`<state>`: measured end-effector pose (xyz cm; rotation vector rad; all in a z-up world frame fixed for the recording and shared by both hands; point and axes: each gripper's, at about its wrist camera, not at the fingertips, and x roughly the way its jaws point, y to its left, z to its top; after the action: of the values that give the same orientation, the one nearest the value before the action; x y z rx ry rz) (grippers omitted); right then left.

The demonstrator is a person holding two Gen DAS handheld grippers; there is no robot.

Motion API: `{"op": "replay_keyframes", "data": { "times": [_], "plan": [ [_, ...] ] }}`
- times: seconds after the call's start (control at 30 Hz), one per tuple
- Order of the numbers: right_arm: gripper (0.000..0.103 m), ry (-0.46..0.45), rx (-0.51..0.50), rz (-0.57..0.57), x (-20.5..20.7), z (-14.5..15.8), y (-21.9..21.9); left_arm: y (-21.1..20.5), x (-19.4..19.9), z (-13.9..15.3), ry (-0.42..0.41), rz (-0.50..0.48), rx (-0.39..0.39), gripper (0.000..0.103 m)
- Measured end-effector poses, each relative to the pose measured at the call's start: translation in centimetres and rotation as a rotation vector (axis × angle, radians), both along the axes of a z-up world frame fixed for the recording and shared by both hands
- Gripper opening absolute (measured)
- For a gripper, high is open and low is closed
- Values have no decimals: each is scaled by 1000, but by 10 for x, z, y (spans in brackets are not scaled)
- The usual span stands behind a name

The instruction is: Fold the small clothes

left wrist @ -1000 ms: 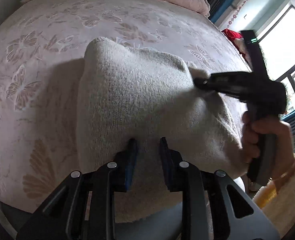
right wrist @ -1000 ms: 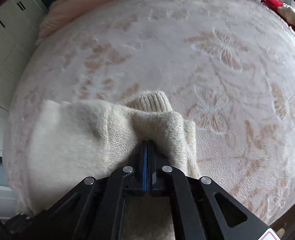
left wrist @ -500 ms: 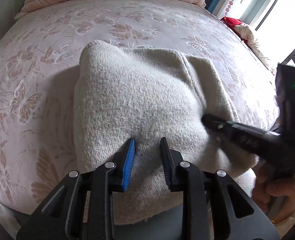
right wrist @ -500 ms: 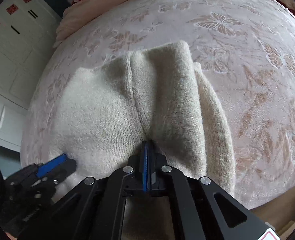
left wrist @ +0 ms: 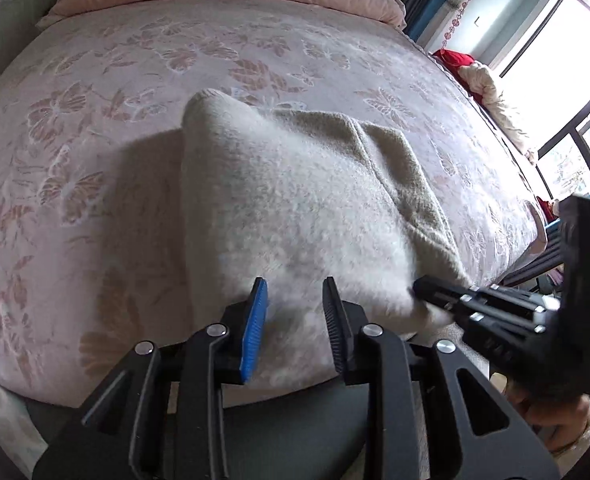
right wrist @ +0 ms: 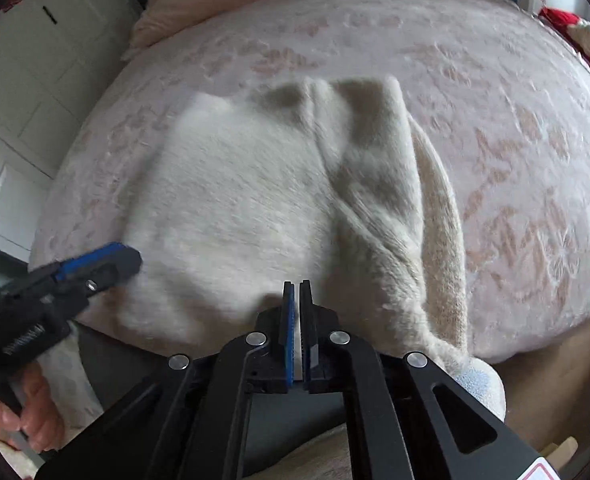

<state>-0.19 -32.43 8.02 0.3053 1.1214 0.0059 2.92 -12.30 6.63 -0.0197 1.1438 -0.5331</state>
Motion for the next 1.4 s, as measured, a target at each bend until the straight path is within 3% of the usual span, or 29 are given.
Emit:
{"op": "replay_keyframes", "data": {
  "times": [0.03, 0.17, 0.23, 0.3, 0.33, 0.37, 0.4, 0.5, 0.53, 0.6, 0.67, 0.7, 0.77, 0.8, 0.9, 0.97, 1.03, 1.07, 1.13, 1.17, 1.23, 1.3, 1.4],
  "plan": [
    [4, -27, 25, 31, 1, 13, 9, 13, -4, 2, 0, 22, 5, 44],
    [4, -74, 132, 154, 20, 33, 55, 67, -17, -2, 31, 122, 54, 45],
    [4, -31, 123, 189, 36, 14, 78, 87, -21, -6, 47, 158, 69, 45],
    [0, 88, 73, 236, 57, -37, 98, 101, -25, -7, 48, 190, 78, 45],
    [0, 111, 109, 246, 61, -55, 101, 105, -26, -7, 51, 197, 76, 45],
    [0, 120, 187, 217, 61, -56, 100, 108, -26, -7, 51, 201, 73, 45],
    [0, 124, 199, 192, 60, -44, 102, 110, -27, -5, 45, 200, 73, 45],
    [1, 8, -4, 207, 46, 8, 111, 110, -29, 3, 2, 187, 80, 50],
    [1, -3, -67, 205, 42, 14, 110, 107, -28, 5, -9, 175, 76, 51],
    [0, 41, -148, 188, 47, -4, 96, 98, -27, 6, -14, 142, 62, 51],
    [0, 125, -169, 169, 50, -42, 83, 87, -26, 5, -12, 110, 51, 51],
    [0, 130, -130, 142, 48, -45, 77, 80, -26, 6, -12, 93, 45, 51],
    [0, 81, -11, 79, 39, -18, 60, 70, -27, 10, -24, 67, 42, 51],
    [0, 40, -2, 56, 33, -2, 53, 65, -29, 13, -36, 55, 47, 51],
    [3, -30, -149, -6, 16, 24, 24, 51, -31, 17, -66, 20, 55, 58],
    [3, 46, -233, -51, 18, 0, -1, 39, -31, 14, -68, -3, 62, 58],
    [0, 149, -294, -55, 24, -46, -19, 25, -29, 9, -47, -24, 58, 59],
    [0, 136, -319, -40, 25, -54, -19, 19, -28, 8, -37, -33, 49, 59],
    [0, 106, -359, -17, 27, -38, -7, 5, -25, 5, -24, -46, 46, 62],
    [1, 79, -333, -19, 28, -26, -6, -1, -24, 4, -20, -52, 48, 64],
    [20, 11, -248, -46, 26, -3, -13, -10, -20, 3, 0, -52, 49, 68],
    [68, -65, -183, -98, 21, 13, -31, -15, -15, 3, 7, -41, 34, 76],
    [71, -67, -169, -172, 22, 3, -64, -21, -1, -1, 12, -6, 33, 84]
  ]
}}
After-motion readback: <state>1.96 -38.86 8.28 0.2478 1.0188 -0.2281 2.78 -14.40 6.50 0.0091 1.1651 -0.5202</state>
